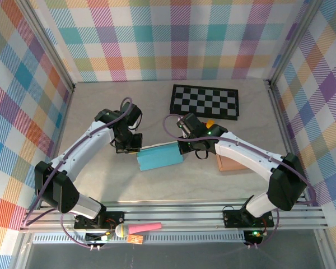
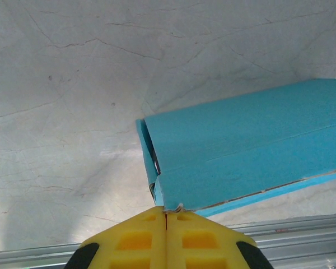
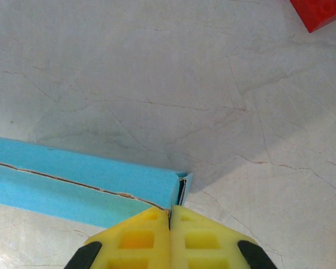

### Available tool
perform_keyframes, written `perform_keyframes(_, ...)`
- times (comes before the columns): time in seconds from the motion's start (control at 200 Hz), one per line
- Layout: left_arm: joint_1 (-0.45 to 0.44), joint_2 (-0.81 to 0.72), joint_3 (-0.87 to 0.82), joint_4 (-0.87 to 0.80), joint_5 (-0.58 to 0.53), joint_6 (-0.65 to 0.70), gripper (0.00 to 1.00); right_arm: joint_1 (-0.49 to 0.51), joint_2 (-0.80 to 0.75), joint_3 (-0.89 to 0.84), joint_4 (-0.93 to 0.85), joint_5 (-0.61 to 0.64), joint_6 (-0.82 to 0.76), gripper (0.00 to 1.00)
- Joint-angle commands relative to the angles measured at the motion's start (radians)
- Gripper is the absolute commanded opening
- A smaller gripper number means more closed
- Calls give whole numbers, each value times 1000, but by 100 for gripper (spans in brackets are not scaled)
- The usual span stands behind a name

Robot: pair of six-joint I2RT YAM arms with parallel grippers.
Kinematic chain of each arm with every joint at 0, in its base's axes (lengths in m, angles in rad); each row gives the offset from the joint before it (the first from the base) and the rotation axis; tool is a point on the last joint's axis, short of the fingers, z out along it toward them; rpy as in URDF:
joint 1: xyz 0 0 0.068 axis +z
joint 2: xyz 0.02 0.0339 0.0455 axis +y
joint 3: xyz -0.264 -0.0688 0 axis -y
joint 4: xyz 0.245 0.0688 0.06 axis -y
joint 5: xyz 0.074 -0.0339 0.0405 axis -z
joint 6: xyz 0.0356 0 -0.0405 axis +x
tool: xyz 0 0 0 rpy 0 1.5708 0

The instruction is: Fold the paper box

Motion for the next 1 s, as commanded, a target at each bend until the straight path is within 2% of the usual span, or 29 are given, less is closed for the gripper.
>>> perform_keyframes(0.0,11,12,33,2,44,-31,0,11,31,21,-65,-72,-5,0)
perform_keyframes(0.295,24,1,5,28,59,-43,0,9,30,24,-69,-81,0,0)
perform_keyframes(0.995,26,-119,-199,132,46,48,0,9,19,-31,-27,-67,-14,0)
